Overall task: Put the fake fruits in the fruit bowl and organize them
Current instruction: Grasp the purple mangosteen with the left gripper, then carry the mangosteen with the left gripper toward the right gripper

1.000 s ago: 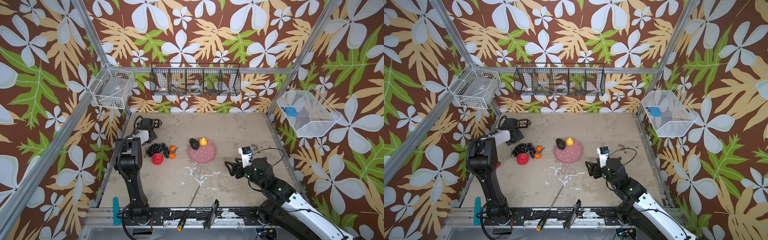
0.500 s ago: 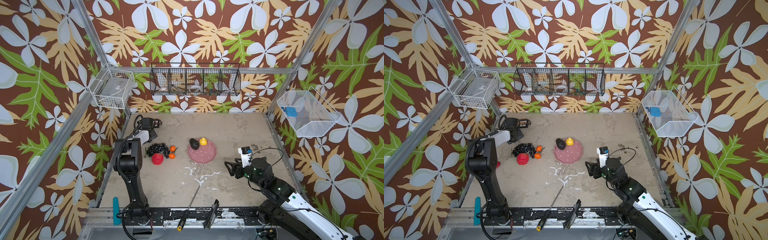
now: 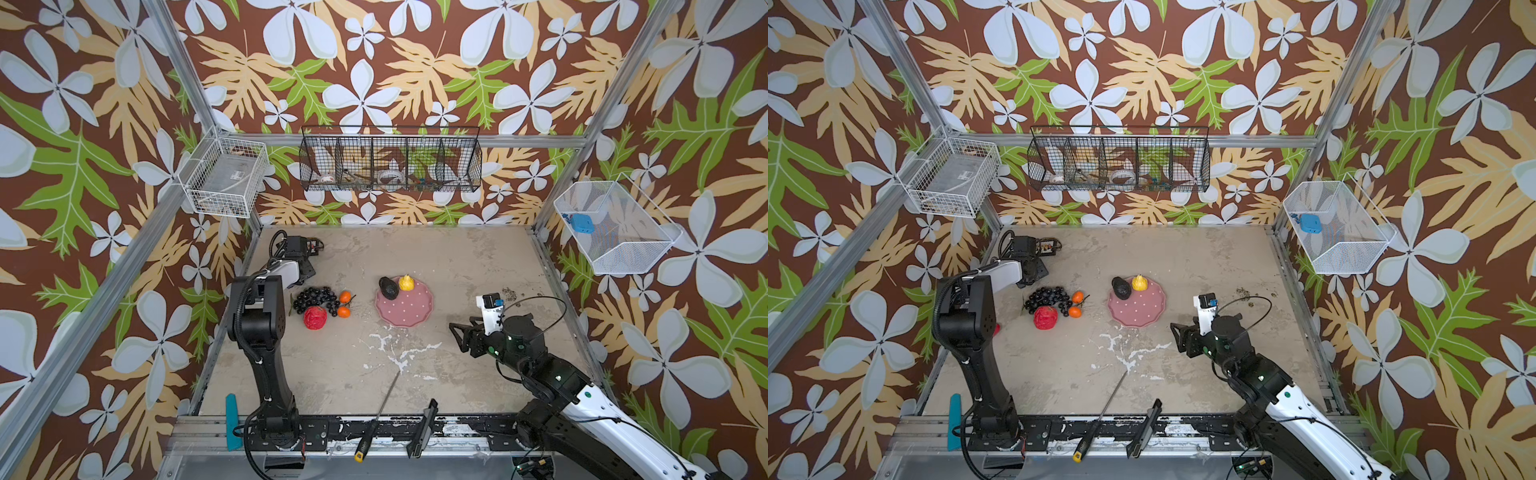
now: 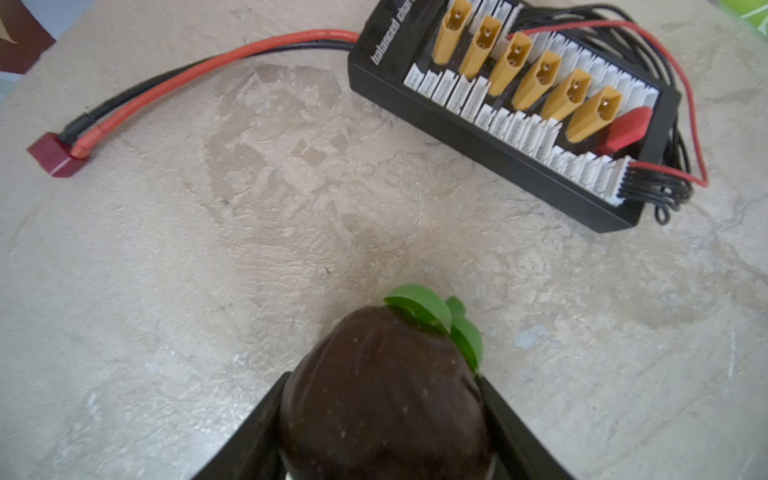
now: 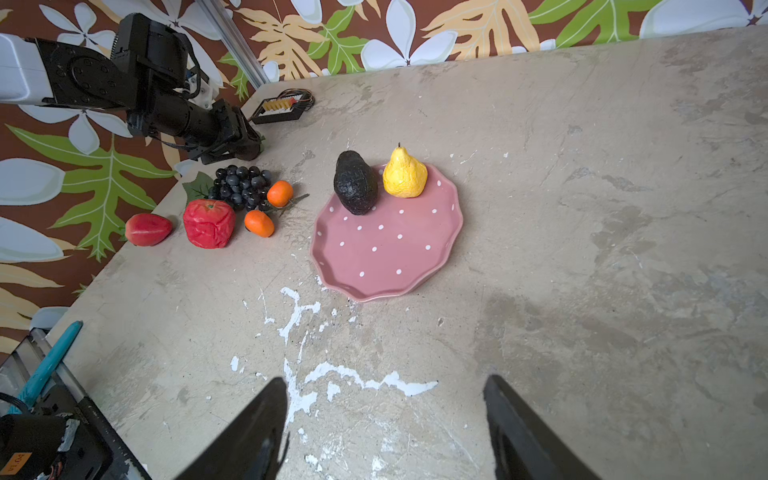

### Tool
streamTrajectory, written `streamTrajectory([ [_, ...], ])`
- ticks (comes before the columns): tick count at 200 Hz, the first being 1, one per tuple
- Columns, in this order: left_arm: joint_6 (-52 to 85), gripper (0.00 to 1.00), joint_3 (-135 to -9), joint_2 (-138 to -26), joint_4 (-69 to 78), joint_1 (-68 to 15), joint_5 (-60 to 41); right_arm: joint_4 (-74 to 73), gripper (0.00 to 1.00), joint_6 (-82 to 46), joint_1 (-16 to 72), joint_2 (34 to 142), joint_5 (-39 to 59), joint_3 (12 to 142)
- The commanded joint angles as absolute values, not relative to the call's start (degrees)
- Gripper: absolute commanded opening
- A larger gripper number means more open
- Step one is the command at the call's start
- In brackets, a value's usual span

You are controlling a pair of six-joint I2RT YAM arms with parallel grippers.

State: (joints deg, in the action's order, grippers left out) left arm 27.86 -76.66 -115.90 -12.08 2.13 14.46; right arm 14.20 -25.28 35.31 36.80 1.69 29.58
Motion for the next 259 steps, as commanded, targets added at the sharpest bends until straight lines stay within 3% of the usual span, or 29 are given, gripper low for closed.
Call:
streamTrajectory([
  [1,28.41,0.57,-75.34,-114.04,-9.32,1.97,12.18,13.71,0.74,-25.31,35.41,36.61,2.02,29.64],
  [48,28.47,0.57,-75.1,-108.12,-8.95,-1.09,9.26,14.4,0.74,-25.57,35.42,36.54,1.11,30.27],
  [89,29.39,0.57,-71.29,-97.35,-6.26,-9.17,2.06,15.89,0.74,-25.78,35.4,37.0,-0.59,32.2],
  [137,30.79,0.55,-54.55,-80.6,5.05,-20.27,-1.96,14.12,0.74,-26.65,35.34,38.63,-1.05,35.32],
  [166,32.64,0.55,-43.34,-72.88,14.99,-25.63,-10.09,12.65,0.74,-27.4,35.06,42.59,1.63,38.15],
  [218,32.43,0.54,-33.45,-70.58,28.83,-36.21,-18.51,9.32,0.73,-28.64,34.98,46.54,10.13,40.56],
  [259,31.11,0.54,-30.91,-71.98,36.43,-39.37,-23.35,7.77,0.66,-27.51,34.98,48.25,14.83,39.91],
])
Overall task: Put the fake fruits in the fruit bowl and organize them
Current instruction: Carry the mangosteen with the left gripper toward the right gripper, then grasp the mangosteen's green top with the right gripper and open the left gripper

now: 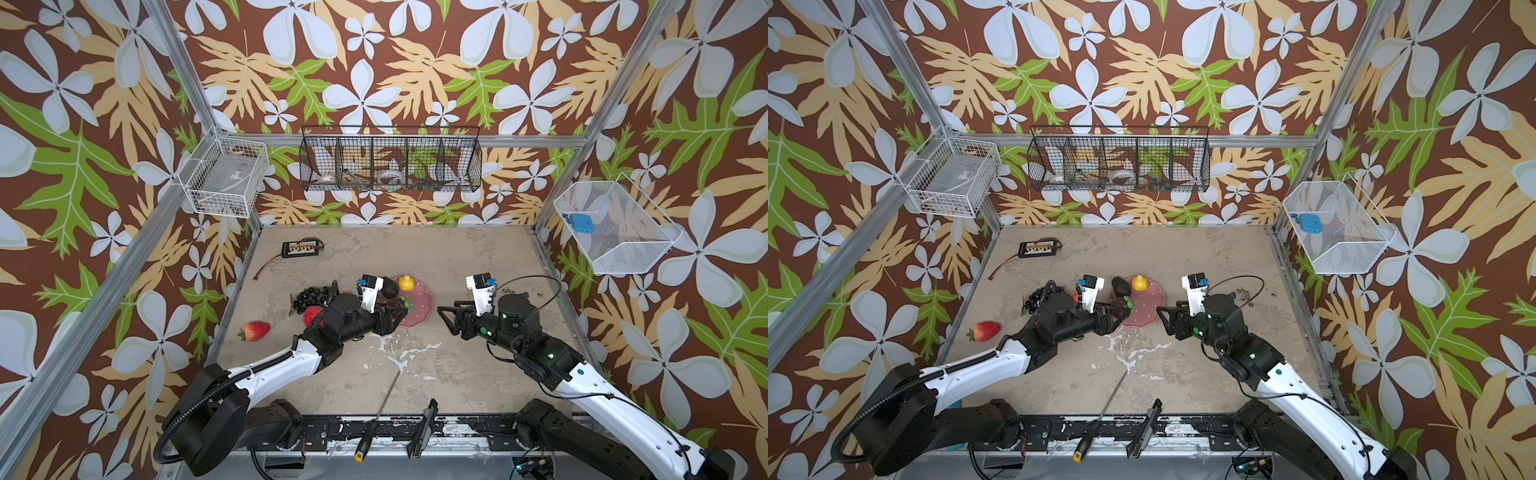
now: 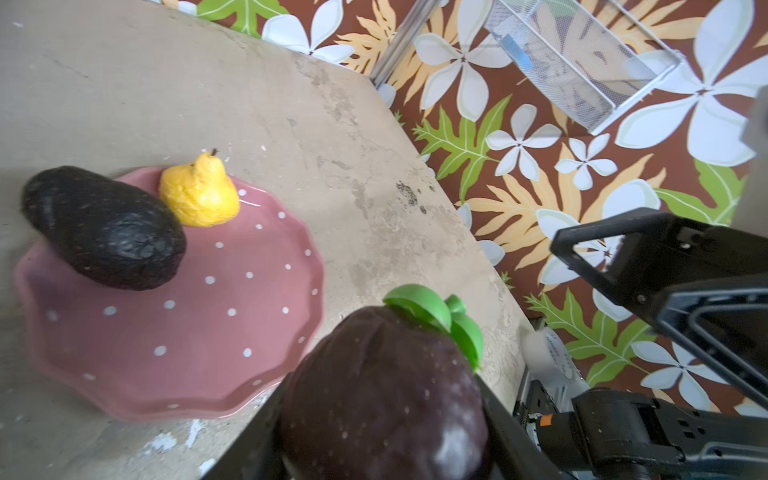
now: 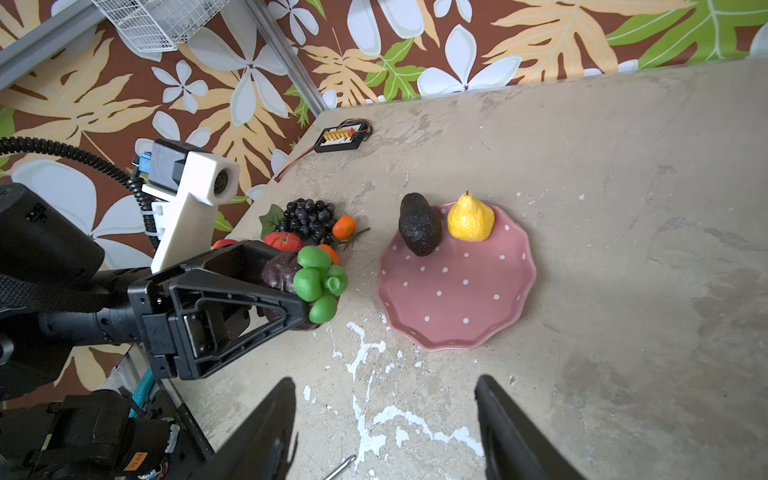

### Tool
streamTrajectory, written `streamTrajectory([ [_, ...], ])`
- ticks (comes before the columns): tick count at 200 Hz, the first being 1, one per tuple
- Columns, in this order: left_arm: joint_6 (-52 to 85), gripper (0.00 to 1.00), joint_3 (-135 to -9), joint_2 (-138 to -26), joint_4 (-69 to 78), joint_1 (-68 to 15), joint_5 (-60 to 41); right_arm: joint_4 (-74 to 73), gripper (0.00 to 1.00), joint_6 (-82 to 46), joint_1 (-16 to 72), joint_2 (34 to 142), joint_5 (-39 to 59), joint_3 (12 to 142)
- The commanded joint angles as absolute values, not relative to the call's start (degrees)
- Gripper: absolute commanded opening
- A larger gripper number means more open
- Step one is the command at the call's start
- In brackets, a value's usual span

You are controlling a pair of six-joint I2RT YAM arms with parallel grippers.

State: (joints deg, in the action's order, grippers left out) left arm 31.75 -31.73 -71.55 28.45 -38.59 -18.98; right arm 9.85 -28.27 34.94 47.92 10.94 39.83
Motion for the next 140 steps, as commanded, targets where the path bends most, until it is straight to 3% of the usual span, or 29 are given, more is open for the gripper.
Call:
streamTrajectory([
  [1,31.11,0.54,-30.84,-71.98,36.54,-39.37,-23.5,7.89,0.66,-27.42,34.98,48.29,14.84,39.95],
  [140,30.3,0.54,-27.16,-72.24,41.38,-41.64,-29.27,8.53,0.35,-21.65,35.15,52.82,25.47,40.79],
])
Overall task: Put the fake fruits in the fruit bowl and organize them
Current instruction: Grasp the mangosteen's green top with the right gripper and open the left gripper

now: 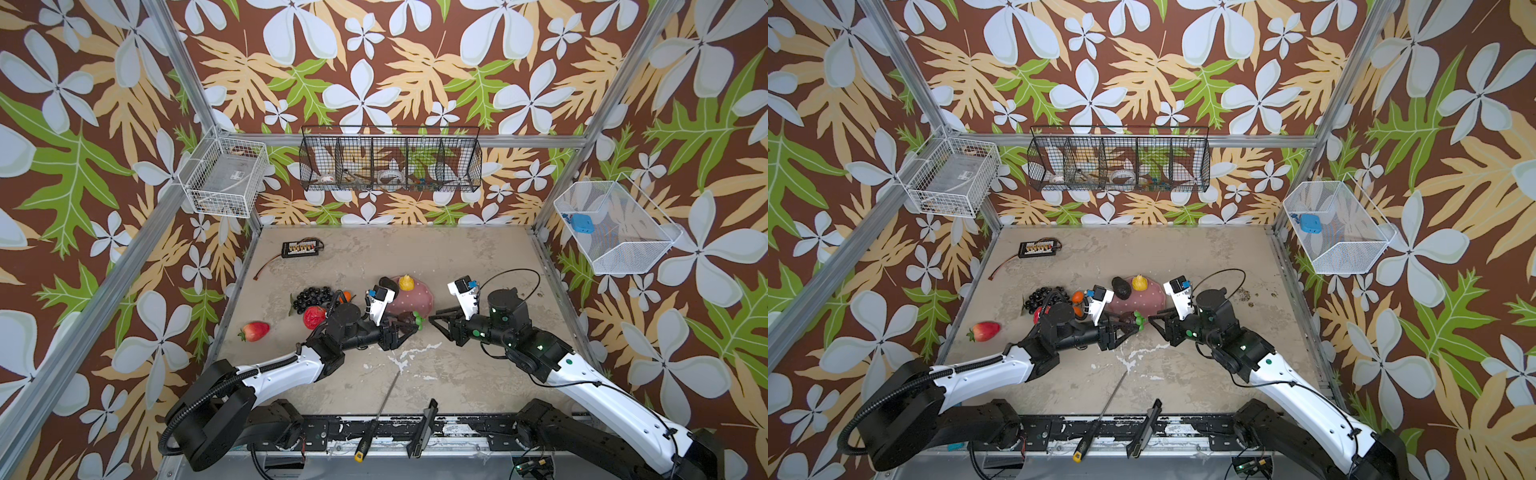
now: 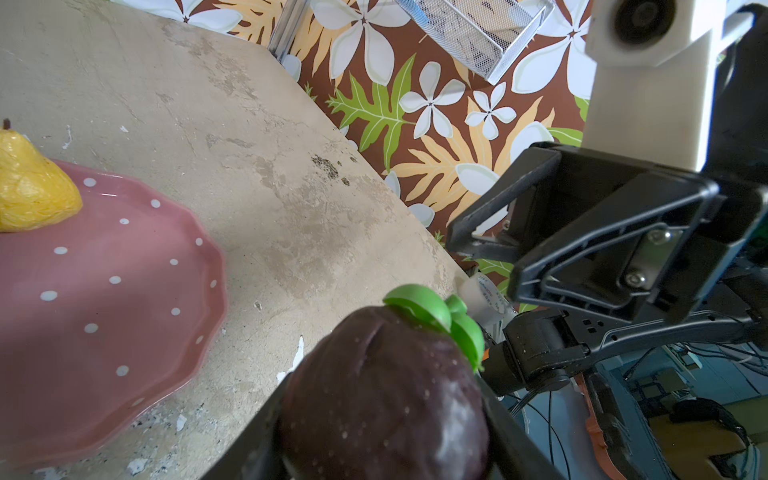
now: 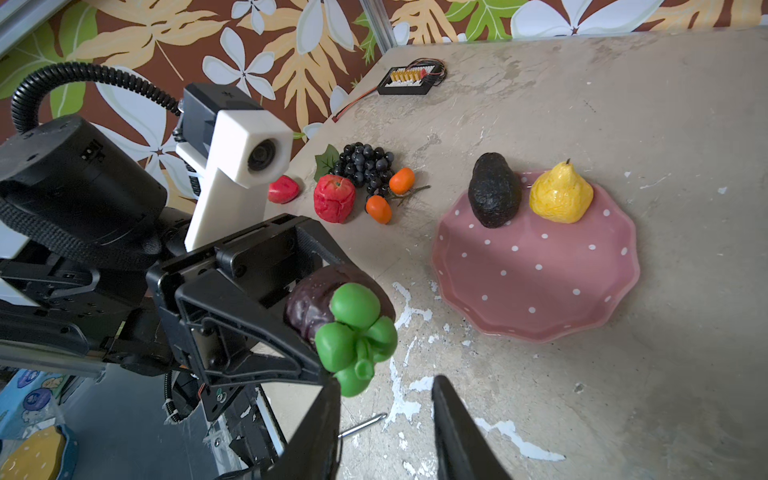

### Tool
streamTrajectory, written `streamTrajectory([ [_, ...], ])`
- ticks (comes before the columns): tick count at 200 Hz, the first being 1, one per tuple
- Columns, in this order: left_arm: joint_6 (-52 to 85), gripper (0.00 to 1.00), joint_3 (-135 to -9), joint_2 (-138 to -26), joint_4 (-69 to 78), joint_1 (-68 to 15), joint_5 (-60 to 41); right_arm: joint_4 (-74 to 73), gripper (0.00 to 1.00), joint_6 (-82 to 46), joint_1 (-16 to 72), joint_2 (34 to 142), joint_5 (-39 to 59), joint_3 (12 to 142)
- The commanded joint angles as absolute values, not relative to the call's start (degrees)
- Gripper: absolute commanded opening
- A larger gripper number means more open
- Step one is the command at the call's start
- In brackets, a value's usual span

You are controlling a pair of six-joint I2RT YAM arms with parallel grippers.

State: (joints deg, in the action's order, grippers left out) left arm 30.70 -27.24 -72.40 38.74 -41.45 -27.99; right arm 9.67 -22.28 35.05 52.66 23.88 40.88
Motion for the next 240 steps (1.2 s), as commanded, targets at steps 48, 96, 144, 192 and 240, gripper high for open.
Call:
streamTrajectory([
  [48,30.66,0.54,-26.89,-73.22,43.14,-41.91,-30.76,8.8,0.3,-21.89,35.65,53.61,26.14,40.67],
  [96,30.74,0.54,-27.33,-73.49,43.15,-42.01,-31.33,8.97,0.25,-21.8,36.27,53.96,26.37,40.51],
  [144,30.76,0.54,-27.51,-73.83,43.24,-42.27,-31.82,9.14,0.2,-21.8,37.08,54.48,25.76,40.6],
  [192,30.75,0.54,-27.69,-73.67,43.24,-42.45,-31.73,9.54,0.14,-21.71,37.18,54.92,25.15,40.71],
  [240,30.67,0.56,-27.77,-74.09,43.24,-42.45,-31.66,10.53,0.04,-21.27,37.49,55.02,23.01,41.24],
])
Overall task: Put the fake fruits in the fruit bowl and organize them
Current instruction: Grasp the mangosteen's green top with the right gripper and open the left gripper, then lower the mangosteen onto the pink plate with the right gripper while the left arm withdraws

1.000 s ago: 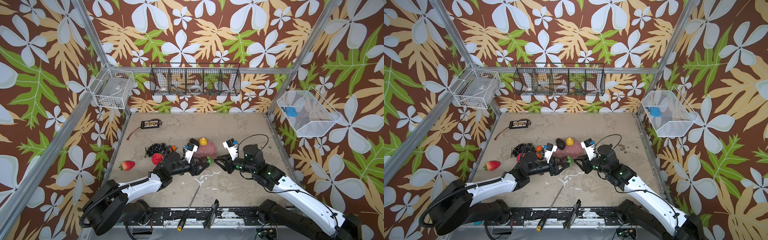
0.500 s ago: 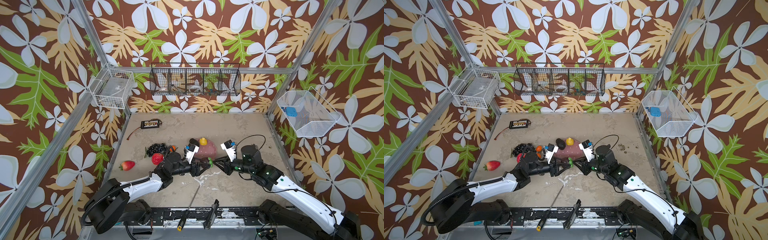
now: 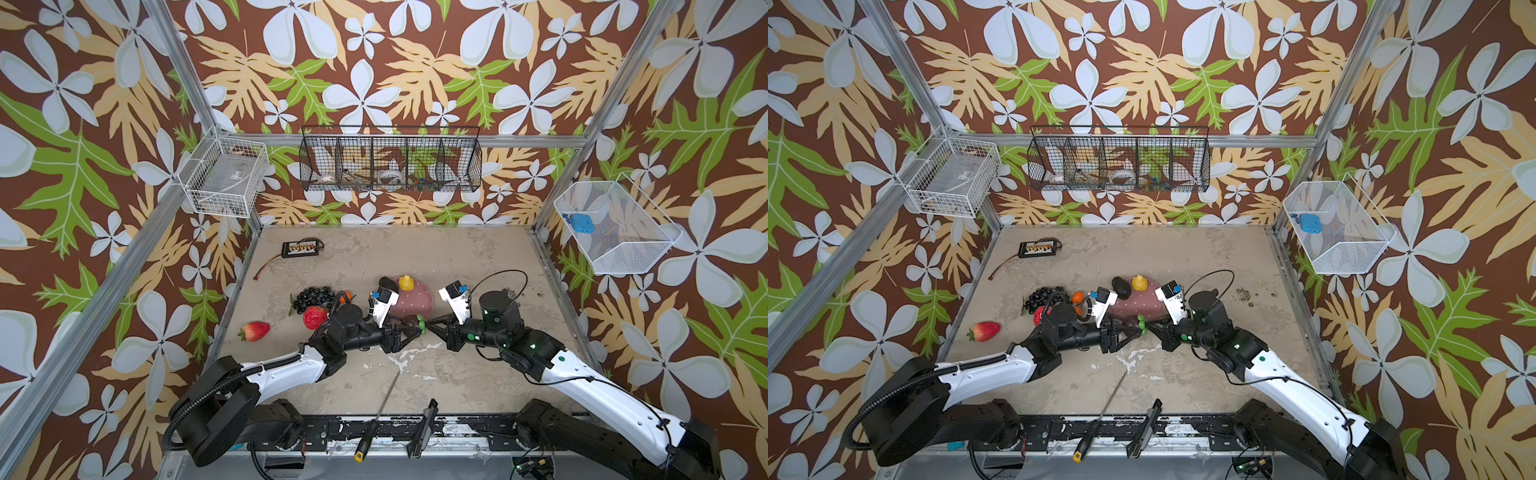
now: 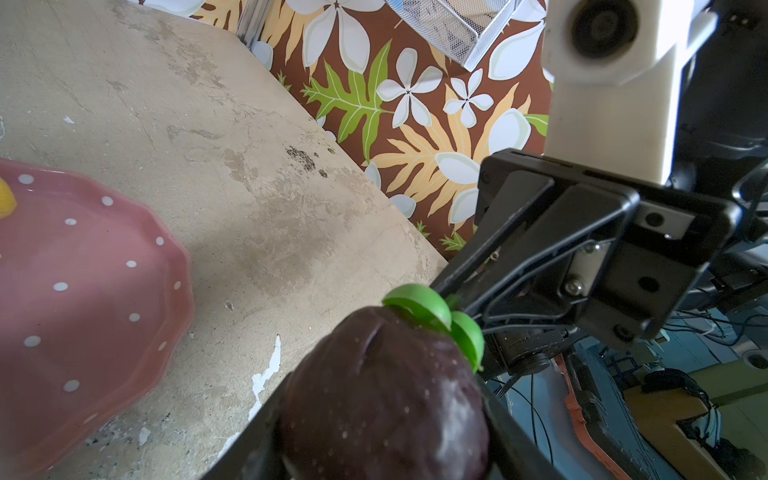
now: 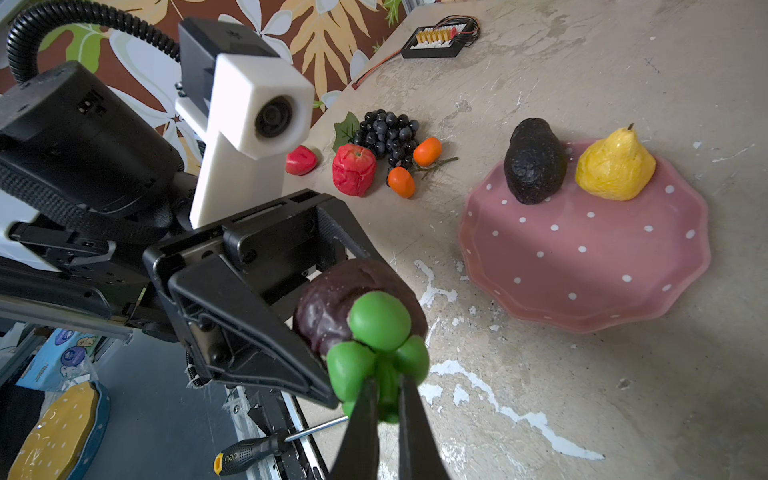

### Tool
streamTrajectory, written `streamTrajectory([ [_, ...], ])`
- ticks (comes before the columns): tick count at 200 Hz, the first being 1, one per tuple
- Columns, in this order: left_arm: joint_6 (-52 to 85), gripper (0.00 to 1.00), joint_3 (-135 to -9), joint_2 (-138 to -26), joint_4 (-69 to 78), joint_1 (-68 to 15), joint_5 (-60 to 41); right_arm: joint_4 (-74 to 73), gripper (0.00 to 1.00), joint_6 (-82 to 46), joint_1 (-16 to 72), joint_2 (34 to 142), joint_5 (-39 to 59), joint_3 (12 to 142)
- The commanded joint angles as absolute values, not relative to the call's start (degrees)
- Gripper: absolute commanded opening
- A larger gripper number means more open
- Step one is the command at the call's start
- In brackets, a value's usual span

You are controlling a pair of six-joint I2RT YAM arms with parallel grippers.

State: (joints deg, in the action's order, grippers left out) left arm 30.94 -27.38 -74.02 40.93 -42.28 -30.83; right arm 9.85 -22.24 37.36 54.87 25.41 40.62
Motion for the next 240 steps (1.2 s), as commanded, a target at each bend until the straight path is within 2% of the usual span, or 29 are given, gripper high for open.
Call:
streamTrajectory([
  [1,30.67,0.56,-27.77,-74.09,43.24,-42.45,-31.65,10.58,0.04,-21.27,37.56,54.97,22.93,41.23],
  [50,29.97,0.65,-27.12,-73.21,42.39,-42.44,-29.57,12.13,0.0,-20.49,37.75,55.19,19.86,42.39],
  [70,29.38,0.77,-25.98,-71.44,42.01,-42.45,-26.66,13.29,0.0,-20.18,37.75,55.52,16.66,43.14],
  [100,28.53,0.9,-23.4,-67.03,40.21,-42.45,-18.48,16.01,0.0,-18.7,37.76,57.3,9.47,45.1],
  [150,29.62,0.93,-18.66,-55.68,30.61,-42.45,5.78,18.05,0.0,-15.57,37.74,64.61,-3.13,49.14],
  [171,28.94,0.94,-16.82,-51.01,27.13,-42.45,13.0,19.11,0.0,-15.09,37.76,69.18,-7.42,52.23],
  [198,28.7,0.94,-14.31,-45.75,24.81,-42.45,18.77,19.37,0.0,-14.36,37.73,74.47,-10.83,55.83],
  [240,26.88,0.94,-10.69,-40.42,24.79,-42.45,21.79,21.68,0.0,-12.63,37.71,84.25,-14.61,62.43],
])
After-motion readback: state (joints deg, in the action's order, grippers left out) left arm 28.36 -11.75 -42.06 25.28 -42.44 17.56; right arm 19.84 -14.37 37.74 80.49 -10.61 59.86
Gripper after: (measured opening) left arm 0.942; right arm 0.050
